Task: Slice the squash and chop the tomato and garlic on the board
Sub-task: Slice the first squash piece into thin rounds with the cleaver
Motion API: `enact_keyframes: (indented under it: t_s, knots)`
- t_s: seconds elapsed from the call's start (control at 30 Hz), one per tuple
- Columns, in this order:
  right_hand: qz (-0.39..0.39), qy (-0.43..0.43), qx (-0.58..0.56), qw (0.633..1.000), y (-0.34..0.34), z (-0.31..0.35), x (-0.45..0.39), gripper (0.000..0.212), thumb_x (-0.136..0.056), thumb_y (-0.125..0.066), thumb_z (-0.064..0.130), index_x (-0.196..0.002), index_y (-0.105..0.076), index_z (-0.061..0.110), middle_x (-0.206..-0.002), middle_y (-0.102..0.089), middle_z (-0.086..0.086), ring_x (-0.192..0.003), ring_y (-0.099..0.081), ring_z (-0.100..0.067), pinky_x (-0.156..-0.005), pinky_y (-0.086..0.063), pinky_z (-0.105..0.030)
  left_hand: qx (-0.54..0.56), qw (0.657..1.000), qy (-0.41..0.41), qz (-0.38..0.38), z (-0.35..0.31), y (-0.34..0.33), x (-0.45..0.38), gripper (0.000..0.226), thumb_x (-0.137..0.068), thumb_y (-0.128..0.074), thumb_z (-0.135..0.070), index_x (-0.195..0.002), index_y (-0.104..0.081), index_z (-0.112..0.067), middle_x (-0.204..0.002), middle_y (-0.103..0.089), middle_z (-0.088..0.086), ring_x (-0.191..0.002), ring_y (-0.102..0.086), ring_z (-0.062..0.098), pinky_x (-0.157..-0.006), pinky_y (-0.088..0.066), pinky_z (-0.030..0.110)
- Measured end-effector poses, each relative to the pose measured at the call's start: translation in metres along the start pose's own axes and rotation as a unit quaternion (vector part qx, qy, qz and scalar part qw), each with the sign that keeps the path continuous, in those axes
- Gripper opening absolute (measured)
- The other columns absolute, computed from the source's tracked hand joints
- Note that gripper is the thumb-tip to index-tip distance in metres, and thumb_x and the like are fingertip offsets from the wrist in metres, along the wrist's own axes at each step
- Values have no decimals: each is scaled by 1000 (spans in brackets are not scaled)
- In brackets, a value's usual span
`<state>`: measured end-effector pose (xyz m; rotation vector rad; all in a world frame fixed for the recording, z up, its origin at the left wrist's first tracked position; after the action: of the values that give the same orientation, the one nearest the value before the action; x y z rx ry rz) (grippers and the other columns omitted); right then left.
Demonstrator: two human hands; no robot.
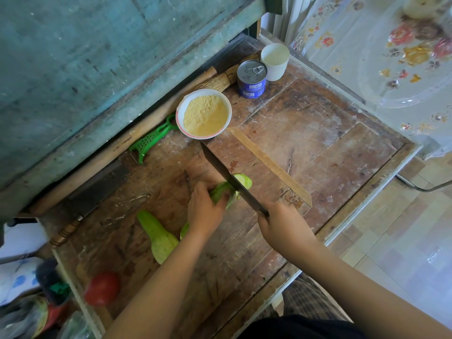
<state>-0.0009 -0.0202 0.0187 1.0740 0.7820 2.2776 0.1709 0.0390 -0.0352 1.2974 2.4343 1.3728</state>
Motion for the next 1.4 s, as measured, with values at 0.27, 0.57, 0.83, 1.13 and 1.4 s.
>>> enact_keyframes:
  t_s: [0.27,0.57,0.83,1.13,1.4]
  knots:
    - [-5,8,1,1000,3,4,4,17,-99,-38,22,-83,-46,21,-57,-44,5,-48,-42,-13,-44,-31,-25,-1,1000,-4,-6,2,0,-1,44,-82,-63,-52,-106,-51,-17,-106,-56,-2,-103,-56,21,-77,-43,35]
    - [13,-2,-5,1000,0,6,1,22,-99,-37,20,-85,-53,17,-60,-46,2,-50,-43,-16,-50,-39,-28,-5,1000,-3,-12,3,0,0,47,-80,-65,-54,-102,-50,-16,-100,-56,-2,-94,-57,22,-74,-46,39]
    - [24,-25,-9,999,-2,6,-8,26,-98,-36,18,-77,-50,15,-58,-44,0,-47,-40,-17,-44,-32,-25,-18,1000,-9,-10,-2,0,-1,43,-81,-67,-48,-89,-41,-15,-88,-51,2,-81,-53,25,-61,-33,34]
    - [56,-62,-22,996,-12,1,-25,27,-99,-38,20,-80,-54,9,-62,-48,-3,-49,-43,-18,-44,-32,-25,-10,1000,-11,2,-3,-1,-2,37,-82,-67,-43,-94,-43,-19,-95,-53,-1,-85,-54,21,-64,-34,30]
    - [56,-68,-14,996,-20,-5,-35,26,-99,-39,22,-89,-57,6,-61,-47,-3,-51,-44,-18,-44,-31,-25,-20,1000,-9,-2,-1,0,-4,40,-84,-63,-47,-103,-46,-17,-102,-53,-2,-92,-57,21,-66,-38,29]
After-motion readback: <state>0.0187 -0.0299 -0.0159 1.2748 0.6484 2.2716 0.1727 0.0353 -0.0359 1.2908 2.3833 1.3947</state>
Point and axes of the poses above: each hand's wrist, its own x-axis away from the middle knuckle, its own y-axis out of the back of the hand, z = x × y, the point moved 10 cm from there along -x, towards the middle knuckle
